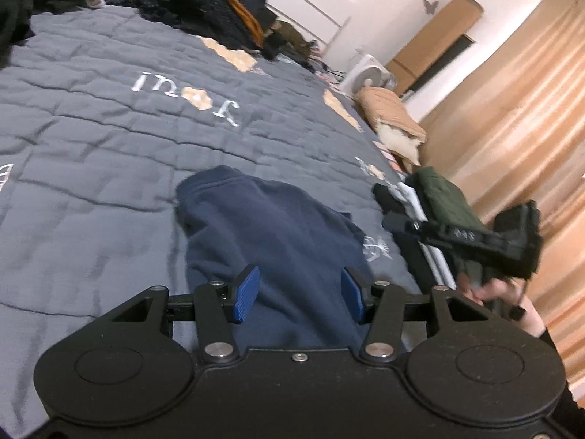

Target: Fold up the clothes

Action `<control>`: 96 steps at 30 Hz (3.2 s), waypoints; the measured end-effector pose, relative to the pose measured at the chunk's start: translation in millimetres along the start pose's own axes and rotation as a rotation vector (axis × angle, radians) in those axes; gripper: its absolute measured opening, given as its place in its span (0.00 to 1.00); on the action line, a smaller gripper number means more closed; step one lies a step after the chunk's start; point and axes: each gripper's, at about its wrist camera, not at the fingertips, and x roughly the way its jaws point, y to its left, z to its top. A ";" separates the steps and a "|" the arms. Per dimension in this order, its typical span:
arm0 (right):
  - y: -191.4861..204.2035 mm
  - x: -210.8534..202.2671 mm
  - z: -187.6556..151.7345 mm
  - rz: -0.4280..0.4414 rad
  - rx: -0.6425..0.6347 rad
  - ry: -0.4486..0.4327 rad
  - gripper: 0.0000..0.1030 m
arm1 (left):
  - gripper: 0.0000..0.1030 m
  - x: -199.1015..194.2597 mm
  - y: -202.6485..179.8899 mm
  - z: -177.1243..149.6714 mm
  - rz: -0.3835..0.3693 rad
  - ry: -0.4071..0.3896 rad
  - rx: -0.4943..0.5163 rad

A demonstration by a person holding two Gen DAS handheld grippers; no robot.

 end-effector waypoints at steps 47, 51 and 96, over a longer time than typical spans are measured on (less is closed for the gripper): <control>-23.4 28.6 -18.0 -0.076 0.058 0.023 0.31 | 0.34 41.4 71.1 64.0 0.105 -0.090 -0.075; -6.5 19.4 -17.0 -0.061 0.033 0.005 0.32 | 0.36 19.0 48.2 53.7 0.143 -0.084 0.000; 64.8 -105.6 -183.5 -0.241 0.215 -0.049 0.40 | 0.21 -14.1 -110.4 -213.5 0.539 0.112 1.213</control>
